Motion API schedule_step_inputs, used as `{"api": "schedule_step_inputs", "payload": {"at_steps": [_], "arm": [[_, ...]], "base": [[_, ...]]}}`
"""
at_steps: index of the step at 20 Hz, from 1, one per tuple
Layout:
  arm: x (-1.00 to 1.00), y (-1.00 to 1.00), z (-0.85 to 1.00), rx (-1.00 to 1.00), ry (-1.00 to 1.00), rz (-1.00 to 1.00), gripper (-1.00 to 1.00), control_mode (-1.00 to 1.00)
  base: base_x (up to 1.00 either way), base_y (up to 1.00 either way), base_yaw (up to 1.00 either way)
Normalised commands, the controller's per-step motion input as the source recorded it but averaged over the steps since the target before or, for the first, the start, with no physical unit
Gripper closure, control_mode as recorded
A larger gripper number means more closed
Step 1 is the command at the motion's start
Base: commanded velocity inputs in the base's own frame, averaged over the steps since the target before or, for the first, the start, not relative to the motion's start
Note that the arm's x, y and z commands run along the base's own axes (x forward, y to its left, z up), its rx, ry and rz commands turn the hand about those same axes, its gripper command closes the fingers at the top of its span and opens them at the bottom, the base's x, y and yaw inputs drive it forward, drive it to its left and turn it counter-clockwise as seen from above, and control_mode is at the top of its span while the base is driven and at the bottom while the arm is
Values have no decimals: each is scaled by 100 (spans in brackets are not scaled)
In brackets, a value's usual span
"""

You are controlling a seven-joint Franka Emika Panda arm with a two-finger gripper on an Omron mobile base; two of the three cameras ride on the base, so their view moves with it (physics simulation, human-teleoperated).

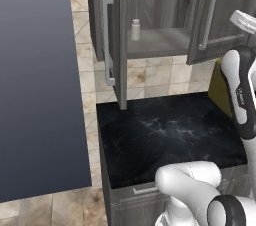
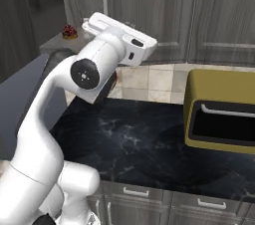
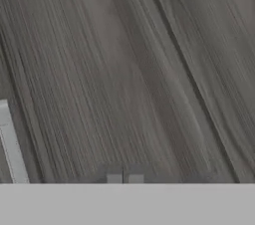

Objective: The dining table condiment station is running low on shaker. Refill the condiment station by opening the cabinet and taking the shaker from the cabinet and placing it on the dining table.

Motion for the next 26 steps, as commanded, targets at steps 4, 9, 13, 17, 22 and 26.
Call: {"api": "schedule_step_inputs", "payload": {"at_steps": [4,9,13,17,22,26], "arm": [[-88,-86,0,15,0,-6,100,-100],[42,18,0,-5,30,-3,-100,-100],[0,90,0,-21,7,0,-100,-100],[0,91,0,-25,10,0,-100,-100],[0,68,-12,-28,10,1,-100,-100],[-2,58,-36,-27,8,5,-100,-100]], "base": [[0,0,0],[0,0,0],[0,0,0],[0,0,0],[0,0,0],[0,0,0]]}}
